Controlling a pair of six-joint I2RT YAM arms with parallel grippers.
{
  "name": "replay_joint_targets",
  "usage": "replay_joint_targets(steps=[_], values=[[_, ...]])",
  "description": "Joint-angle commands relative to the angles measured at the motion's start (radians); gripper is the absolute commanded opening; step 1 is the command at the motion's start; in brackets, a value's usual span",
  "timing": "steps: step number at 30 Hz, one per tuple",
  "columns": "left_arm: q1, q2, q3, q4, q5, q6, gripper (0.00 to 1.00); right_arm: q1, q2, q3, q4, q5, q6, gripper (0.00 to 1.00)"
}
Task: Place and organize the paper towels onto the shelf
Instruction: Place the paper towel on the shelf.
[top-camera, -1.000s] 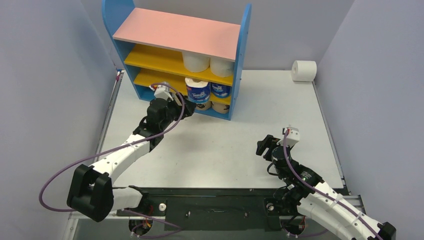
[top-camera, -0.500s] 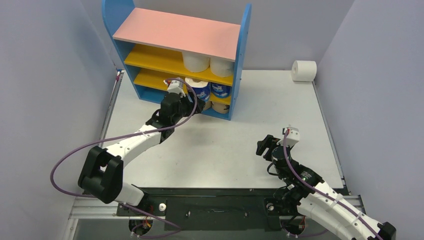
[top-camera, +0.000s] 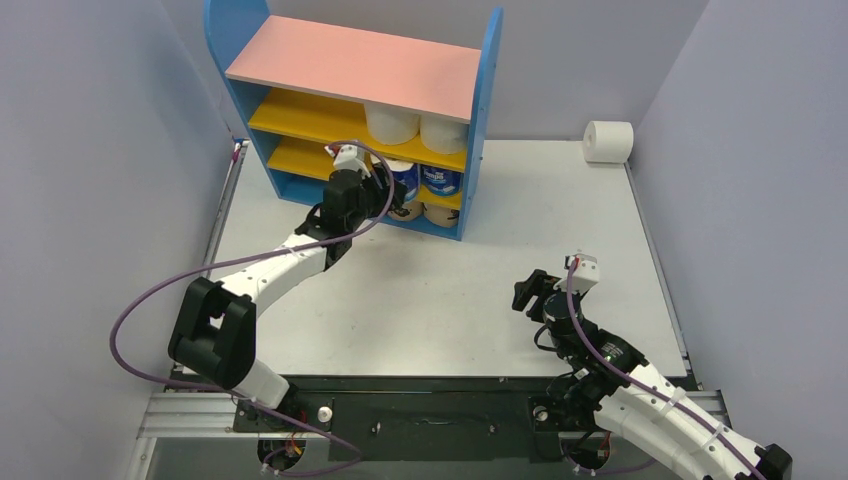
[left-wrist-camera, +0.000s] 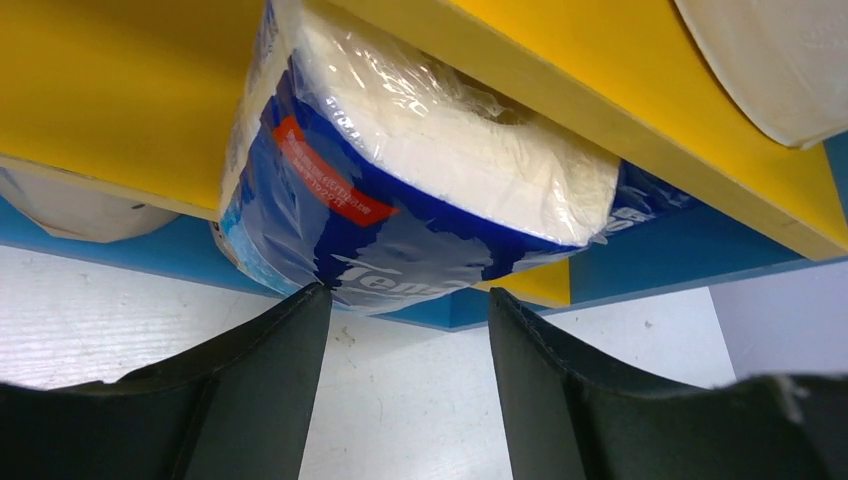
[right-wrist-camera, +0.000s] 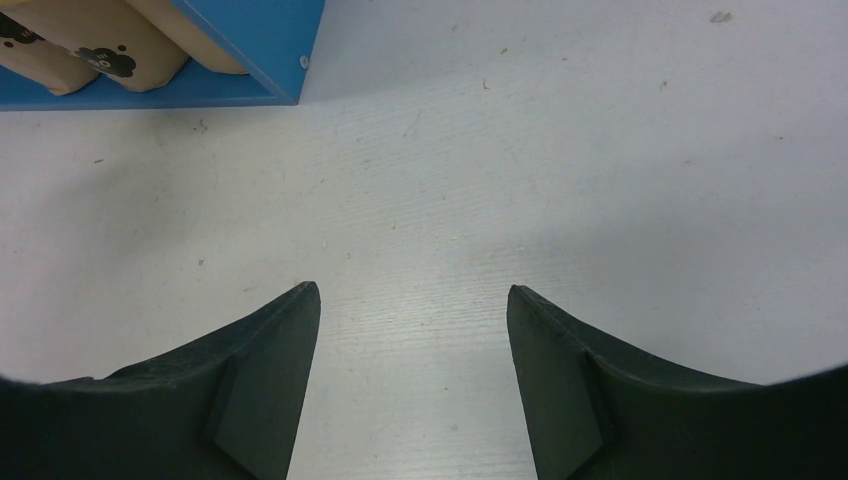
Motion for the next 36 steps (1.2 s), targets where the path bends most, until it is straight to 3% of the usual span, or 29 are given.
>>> replay_joint_targets(steps=[1, 36], values=[[0.019, 0.014, 0.060, 0.030, -0.012, 0.014, 0.56, -0.005, -0.002, 0.000, 0.029, 0.029, -0.008, 0.64], [0.074, 0.162, 0.127, 0.147, 0.078, -0.066, 0.55, -0.006, 0.036, 0.007, 0.031, 0.043, -0.008, 0.64]])
